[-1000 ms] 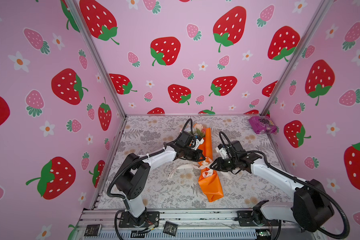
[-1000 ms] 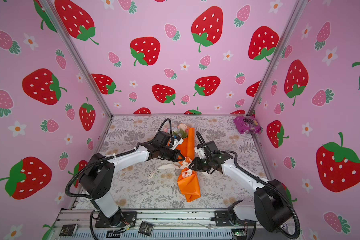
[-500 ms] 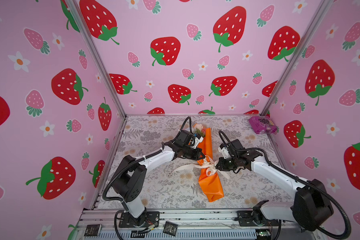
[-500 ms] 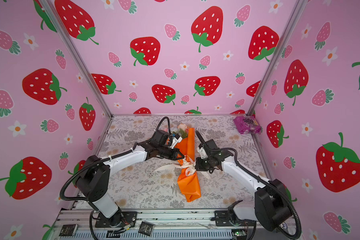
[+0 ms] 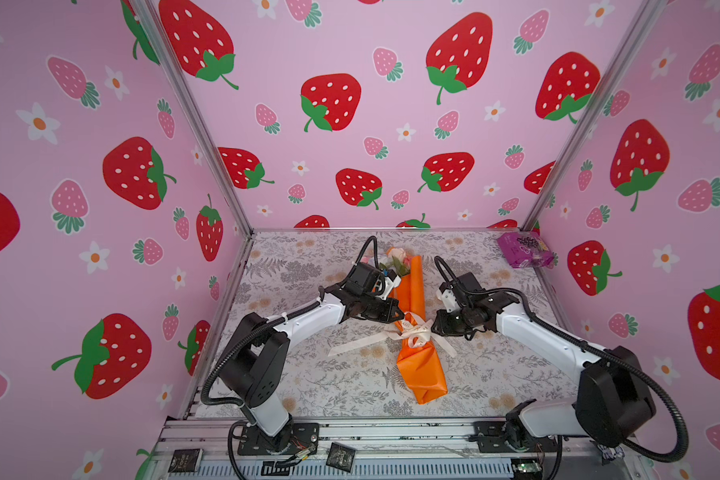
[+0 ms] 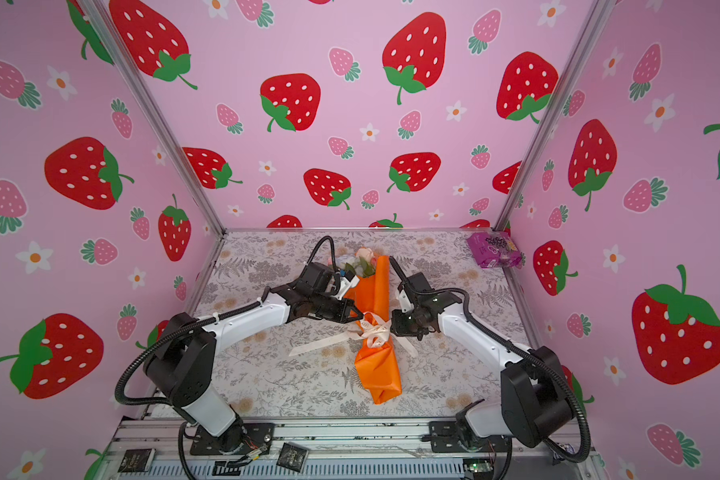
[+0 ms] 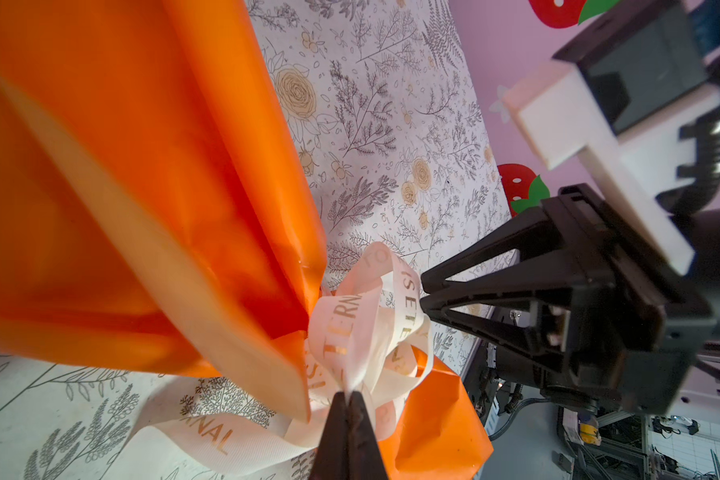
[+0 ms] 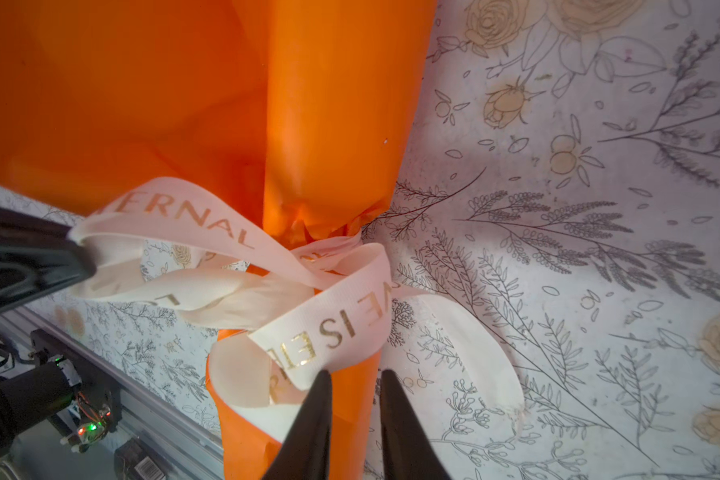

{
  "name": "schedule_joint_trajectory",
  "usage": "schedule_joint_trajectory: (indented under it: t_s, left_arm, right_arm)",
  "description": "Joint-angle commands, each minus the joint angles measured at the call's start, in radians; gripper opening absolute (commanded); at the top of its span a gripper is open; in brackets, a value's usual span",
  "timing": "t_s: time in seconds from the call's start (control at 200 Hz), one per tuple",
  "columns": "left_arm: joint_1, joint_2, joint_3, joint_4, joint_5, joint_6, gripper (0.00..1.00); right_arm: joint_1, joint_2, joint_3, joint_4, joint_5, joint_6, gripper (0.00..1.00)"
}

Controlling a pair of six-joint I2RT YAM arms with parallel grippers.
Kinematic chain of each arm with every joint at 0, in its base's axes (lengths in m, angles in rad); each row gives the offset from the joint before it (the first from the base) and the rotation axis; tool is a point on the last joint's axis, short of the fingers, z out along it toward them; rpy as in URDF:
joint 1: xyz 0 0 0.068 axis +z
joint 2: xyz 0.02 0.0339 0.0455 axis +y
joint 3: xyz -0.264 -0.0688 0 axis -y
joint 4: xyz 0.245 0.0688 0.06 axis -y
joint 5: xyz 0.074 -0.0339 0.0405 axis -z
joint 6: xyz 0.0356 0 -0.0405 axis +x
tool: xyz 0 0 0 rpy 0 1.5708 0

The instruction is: Tie the bouquet of fake flowers

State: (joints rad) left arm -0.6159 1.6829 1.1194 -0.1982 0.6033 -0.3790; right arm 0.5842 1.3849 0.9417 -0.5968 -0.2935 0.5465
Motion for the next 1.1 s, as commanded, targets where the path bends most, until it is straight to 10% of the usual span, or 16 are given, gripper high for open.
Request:
schedule_joint_trajectory:
  t_s: [0.0, 0.455, 0.775, 1.095]
  left_arm:
    - [0.001, -0.005, -0.003, 0.007, 0.015, 0.000, 0.00]
    - [0.001, 0.000, 0.003, 0.007, 0.021, -0.001, 0.00]
    - [0.001, -0.006, 0.003, 0.003, 0.021, -0.001, 0.00]
    - [0.001, -0.011, -0.002, -0.031, -0.003, 0.031, 0.00]
  right_arm:
    - [-0.004, -0.073, -0.034, 0.071, -0.080, 0.125, 0.36]
    - [0.016, -0.109, -0.195, 0.253, -0.190, 0.342, 0.40]
    - [0.016, -0.130, -0.176, 0.222, -0.152, 0.319, 0.01]
    - [-0.010, -0.010, 0.050, -0.194, 0.102, -0.028, 0.01]
